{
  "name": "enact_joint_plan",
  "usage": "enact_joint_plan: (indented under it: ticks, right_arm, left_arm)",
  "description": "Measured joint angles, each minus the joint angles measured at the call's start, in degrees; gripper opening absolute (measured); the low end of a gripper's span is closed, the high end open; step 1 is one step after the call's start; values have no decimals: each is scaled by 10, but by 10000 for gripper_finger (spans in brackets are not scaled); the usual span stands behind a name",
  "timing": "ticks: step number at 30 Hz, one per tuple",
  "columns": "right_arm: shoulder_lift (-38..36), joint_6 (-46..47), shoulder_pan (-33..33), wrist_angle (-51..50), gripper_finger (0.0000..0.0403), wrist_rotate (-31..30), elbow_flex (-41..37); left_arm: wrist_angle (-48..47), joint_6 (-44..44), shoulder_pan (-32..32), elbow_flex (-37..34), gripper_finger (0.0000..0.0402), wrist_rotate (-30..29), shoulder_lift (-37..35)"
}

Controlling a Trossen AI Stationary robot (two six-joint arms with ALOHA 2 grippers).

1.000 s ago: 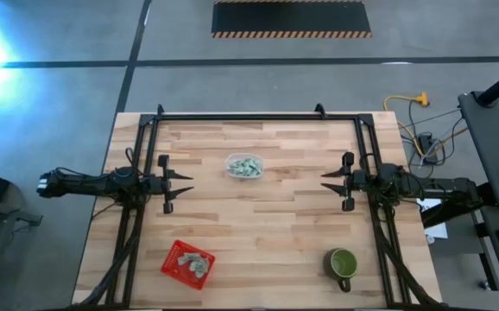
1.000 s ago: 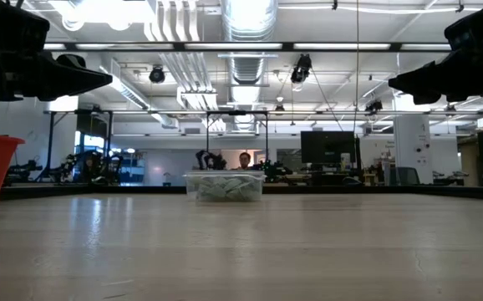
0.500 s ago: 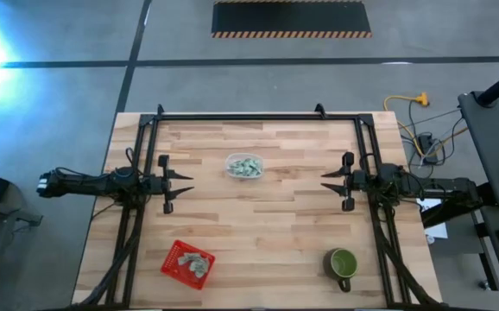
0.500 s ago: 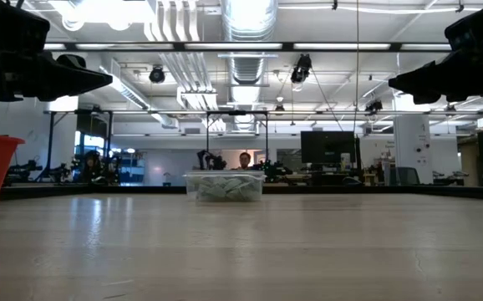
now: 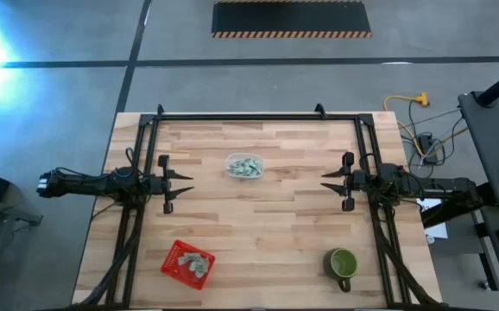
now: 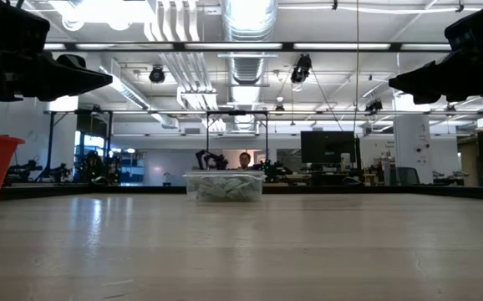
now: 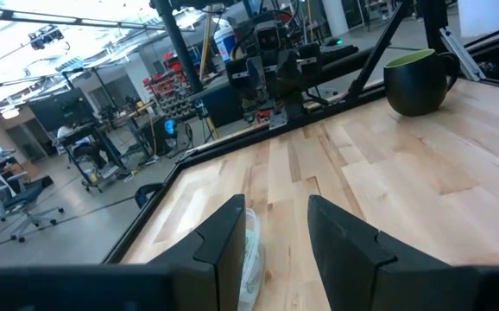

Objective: Pick and place items into bin
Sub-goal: Return to Home Position

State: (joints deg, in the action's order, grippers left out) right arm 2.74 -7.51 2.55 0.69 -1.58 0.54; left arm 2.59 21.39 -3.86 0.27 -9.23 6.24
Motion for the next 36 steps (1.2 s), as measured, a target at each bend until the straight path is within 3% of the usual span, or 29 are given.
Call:
enact_joint_plan:
  ticks: [36]
  right_arm:
    - [0,0,0,0,93,0,0]
  left_arm:
    - [0,0,0,0,111,0,6]
